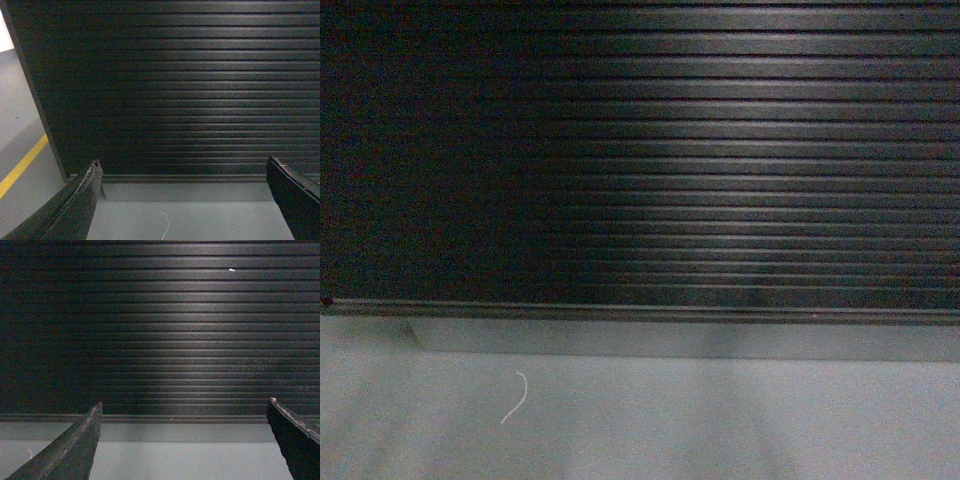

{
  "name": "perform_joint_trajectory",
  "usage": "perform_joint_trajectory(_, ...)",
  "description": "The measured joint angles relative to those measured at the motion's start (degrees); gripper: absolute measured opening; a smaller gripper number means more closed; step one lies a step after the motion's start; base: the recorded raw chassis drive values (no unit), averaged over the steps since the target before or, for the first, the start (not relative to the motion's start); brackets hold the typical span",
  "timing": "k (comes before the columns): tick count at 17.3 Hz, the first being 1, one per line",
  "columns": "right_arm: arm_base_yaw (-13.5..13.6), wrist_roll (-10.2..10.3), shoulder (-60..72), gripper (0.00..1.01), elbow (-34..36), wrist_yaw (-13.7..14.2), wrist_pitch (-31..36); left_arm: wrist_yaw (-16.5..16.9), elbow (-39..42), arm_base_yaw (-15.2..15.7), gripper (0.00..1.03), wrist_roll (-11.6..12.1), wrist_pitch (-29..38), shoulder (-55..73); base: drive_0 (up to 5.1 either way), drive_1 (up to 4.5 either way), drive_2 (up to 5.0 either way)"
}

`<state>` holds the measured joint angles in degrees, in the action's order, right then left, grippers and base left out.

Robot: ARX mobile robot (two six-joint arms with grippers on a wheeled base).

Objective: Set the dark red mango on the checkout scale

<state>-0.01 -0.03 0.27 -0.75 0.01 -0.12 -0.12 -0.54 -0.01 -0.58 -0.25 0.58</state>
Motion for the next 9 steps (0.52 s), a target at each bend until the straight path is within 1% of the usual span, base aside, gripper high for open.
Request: perform_joint_trajectory(9,0.0,0.0,0.0,0.98,0.0,0.0,0.0,0.0,0.0,0.0,0.98,0.0,0.0,0.0,0.0,4.0,-4.1)
